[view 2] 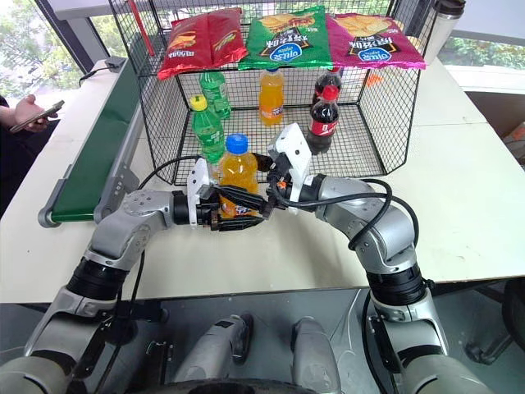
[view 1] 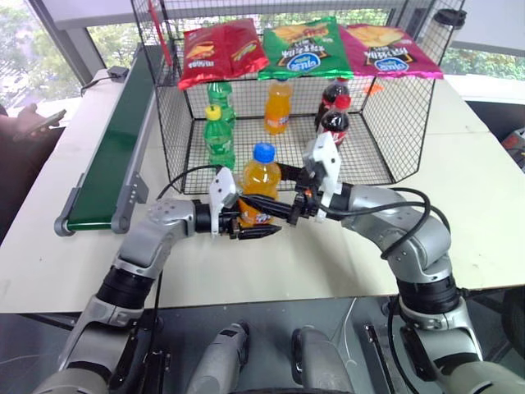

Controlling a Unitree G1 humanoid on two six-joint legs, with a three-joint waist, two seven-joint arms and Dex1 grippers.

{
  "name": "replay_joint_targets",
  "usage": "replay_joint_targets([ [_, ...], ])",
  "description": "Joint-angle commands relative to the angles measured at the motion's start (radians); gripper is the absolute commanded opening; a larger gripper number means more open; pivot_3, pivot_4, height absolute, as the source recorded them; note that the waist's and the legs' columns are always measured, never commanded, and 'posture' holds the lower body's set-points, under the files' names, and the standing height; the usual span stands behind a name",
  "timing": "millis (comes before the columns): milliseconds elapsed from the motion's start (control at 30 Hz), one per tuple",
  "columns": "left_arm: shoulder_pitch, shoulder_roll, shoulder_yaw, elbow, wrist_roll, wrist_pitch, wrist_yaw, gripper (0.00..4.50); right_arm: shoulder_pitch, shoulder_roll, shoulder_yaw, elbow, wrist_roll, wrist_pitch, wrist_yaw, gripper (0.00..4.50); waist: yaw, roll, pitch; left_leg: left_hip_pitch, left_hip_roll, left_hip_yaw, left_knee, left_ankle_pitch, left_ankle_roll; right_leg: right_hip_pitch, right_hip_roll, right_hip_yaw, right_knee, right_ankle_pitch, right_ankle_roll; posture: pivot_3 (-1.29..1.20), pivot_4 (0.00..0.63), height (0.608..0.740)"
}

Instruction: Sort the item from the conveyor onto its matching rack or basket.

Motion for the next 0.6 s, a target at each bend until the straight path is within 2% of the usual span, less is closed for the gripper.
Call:
replay_joint_targets([
  [33, -0.007, -0.014, 0.009, -0.05, -0.001, -0.022, 0.003, 3.03, -0.031, 0.015, -0.015, -0.009, 0.001, -0.015, -0.022, 2.63, 0.0, 0.0, 0.0, 0.0, 0.0, 0.0, 0.0, 0.0, 0.0, 0.0, 0.0, 0.0, 0.0, 0.0, 0.0, 0.0, 0.15, 0.739],
  [67, -0.007, -0.014, 0.011, -0.049, 0.0, -0.023, 0.002, 3.03, -0.031, 0.015, -0.016, -0.008, 0.002, -0.015, -0.019, 2.49, 0.0, 0.0, 0.0, 0.0, 0.0, 0.0, 0.0, 0.0, 0.0, 0.0, 0.0, 0.0, 0.0, 0.0, 0.0, 0.0, 0.15, 0.739],
  [600, -0.007, -0.005, 0.044, -0.048, 0.0, 0.024, 0.041, 3.03, -0.028, 0.006, -0.009, -0.012, -0.012, -0.009, -0.031, 2.49, 0.0, 0.0, 0.0, 0.0, 0.0, 0.0, 0.0, 0.0, 0.0, 0.0, 0.0, 0.0, 0.001, 0.0, 0.0, 0.0, 0.15, 0.739],
])
